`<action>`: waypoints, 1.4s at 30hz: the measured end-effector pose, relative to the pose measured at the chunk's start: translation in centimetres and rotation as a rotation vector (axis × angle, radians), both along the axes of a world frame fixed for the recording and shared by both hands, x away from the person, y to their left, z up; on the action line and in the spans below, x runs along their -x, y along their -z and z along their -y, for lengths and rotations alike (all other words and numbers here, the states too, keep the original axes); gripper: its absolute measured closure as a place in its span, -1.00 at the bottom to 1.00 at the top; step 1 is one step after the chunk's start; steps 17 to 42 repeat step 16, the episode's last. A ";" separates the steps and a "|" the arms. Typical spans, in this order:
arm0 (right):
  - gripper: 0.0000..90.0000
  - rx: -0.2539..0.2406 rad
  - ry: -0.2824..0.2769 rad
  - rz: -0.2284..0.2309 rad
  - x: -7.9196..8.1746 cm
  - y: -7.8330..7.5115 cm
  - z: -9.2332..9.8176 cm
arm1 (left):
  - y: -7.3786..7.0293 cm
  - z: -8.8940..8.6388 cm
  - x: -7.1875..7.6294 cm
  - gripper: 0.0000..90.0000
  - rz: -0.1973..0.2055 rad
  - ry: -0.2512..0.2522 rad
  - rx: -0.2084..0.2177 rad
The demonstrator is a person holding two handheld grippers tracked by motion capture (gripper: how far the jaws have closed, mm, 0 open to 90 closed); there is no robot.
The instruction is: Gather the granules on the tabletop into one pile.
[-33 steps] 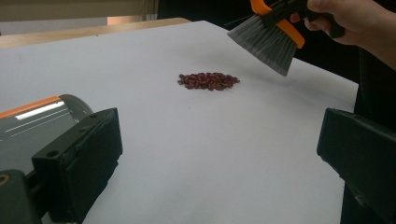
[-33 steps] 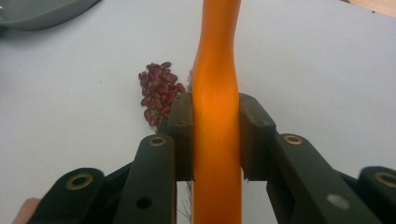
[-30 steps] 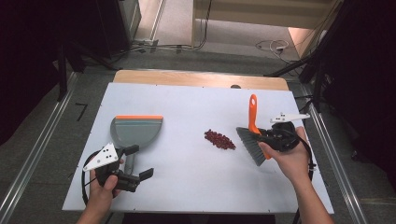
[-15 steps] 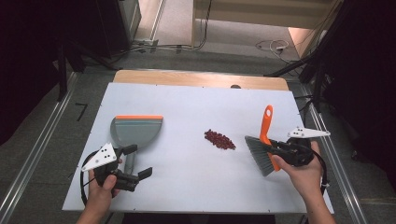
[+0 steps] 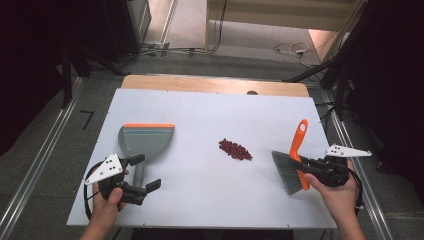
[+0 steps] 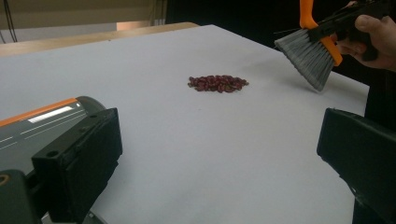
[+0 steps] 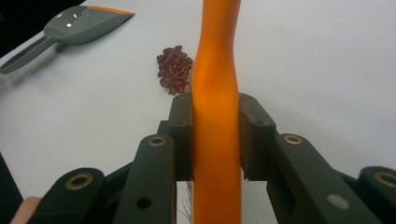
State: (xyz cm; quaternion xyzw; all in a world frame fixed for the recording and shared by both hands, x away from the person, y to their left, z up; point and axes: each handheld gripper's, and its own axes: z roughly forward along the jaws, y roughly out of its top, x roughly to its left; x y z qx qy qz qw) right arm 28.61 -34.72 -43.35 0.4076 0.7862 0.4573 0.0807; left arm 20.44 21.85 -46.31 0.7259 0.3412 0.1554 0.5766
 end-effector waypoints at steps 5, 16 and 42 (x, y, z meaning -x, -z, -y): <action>0.53 -0.013 -0.007 0.005 -0.1 0.3 0.1 | 0.1 -0.1 0.0 -0.98 0.004 -0.003 -0.002; 0.53 -0.024 -0.005 0.001 -0.3 0.4 0.5 | 0.1 -0.1 0.0 -0.98 0.010 -0.012 -0.005; 0.53 -0.024 -0.005 0.001 -0.3 0.4 0.5 | 0.1 -0.1 0.0 -0.98 0.010 -0.012 -0.005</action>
